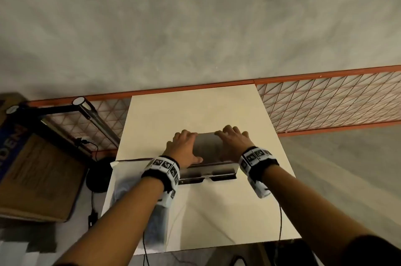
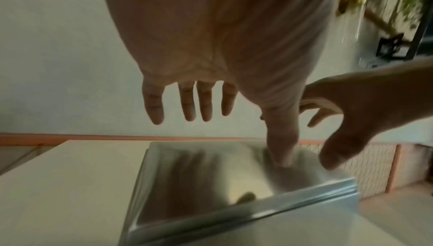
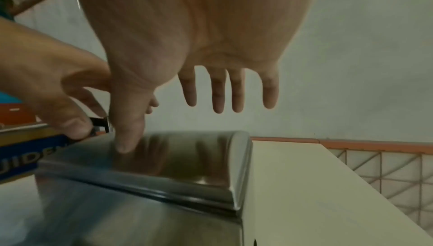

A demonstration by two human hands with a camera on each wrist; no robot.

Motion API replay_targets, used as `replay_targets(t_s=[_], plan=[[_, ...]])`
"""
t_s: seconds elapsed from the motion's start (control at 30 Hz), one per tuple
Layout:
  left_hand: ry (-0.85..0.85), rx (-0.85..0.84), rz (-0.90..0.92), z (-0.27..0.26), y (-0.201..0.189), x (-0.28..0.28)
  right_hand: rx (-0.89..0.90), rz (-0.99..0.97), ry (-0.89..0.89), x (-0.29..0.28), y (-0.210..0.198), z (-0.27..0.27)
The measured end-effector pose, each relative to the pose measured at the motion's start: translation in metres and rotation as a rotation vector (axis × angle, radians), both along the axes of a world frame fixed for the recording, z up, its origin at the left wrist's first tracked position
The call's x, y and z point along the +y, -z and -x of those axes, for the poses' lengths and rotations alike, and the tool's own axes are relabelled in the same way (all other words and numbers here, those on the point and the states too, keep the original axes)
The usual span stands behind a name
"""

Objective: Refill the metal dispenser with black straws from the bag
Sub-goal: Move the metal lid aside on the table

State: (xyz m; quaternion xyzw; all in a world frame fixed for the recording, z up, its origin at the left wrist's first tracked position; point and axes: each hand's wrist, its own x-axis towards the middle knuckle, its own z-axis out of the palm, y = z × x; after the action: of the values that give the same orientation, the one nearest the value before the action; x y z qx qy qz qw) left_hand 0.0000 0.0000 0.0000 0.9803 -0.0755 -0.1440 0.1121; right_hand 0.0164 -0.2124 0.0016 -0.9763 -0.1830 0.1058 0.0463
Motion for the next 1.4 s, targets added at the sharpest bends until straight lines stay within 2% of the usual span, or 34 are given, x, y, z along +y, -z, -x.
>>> replay_targets(t_s=[0.17,0.4,0.87,1.4], plan=[[0.008,0.152,-0.155,-0.021,0.009,-0.002,0.092,0.131,-0.064,0.013,0.013,-0.015],[0.008,0.282,-0.224,-0.029,0.029,0.001,0.083,0.14,-0.13,0.01,0.023,-0.02],[0.056,0.214,-0.253,-0.033,0.038,-0.002,0.134,0.118,-0.132,0.017,0.025,-0.026],[0.118,0.113,-0.306,-0.031,0.024,-0.006,0.064,0.012,-0.124,0.007,0.03,-0.023]])
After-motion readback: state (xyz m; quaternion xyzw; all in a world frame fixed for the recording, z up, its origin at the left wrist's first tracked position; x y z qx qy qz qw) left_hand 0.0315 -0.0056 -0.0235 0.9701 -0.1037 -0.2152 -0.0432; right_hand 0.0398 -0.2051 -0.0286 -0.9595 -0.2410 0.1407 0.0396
